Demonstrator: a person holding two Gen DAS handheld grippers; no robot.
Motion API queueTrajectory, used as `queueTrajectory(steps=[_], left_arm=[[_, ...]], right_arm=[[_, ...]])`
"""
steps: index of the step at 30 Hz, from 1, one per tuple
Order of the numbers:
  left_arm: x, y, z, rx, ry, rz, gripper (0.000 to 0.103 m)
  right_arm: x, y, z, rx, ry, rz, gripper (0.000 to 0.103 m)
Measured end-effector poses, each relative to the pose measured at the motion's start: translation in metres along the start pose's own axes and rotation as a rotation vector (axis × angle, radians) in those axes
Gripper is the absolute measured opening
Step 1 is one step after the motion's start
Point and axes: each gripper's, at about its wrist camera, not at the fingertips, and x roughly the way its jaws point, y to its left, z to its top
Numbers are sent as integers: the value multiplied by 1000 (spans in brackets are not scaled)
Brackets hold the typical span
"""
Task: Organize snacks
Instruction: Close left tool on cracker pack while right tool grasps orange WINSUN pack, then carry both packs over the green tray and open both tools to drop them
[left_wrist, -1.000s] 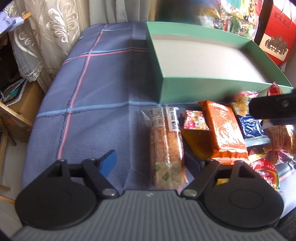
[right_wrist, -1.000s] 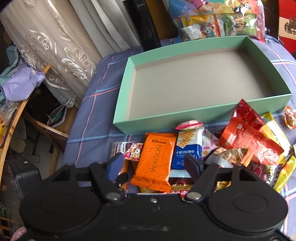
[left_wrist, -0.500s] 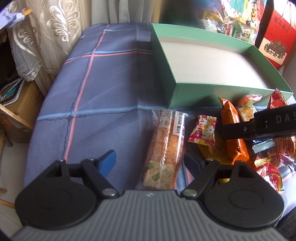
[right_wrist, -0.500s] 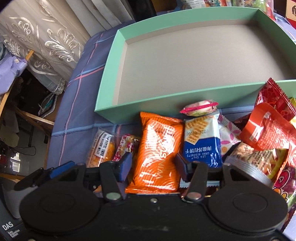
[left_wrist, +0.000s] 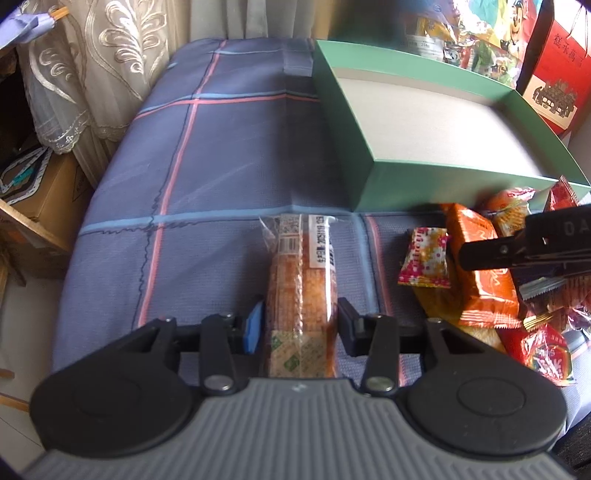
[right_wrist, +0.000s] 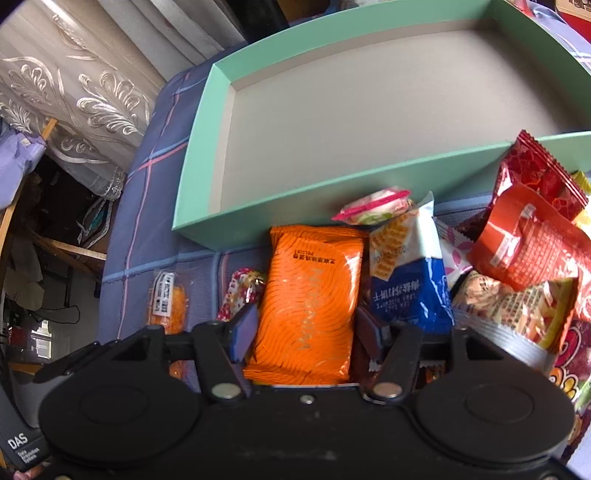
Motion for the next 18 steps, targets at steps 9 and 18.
queueTrajectory(steps=[9,18], left_arm=[[0,5,-2,-14,-1,22,54],[-1,-1,-1,-4,-7,44,38]], right_arm=[[0,26,-7,-159,-3,-27,58],[6,29,-10,-184,-22,-55,55]])
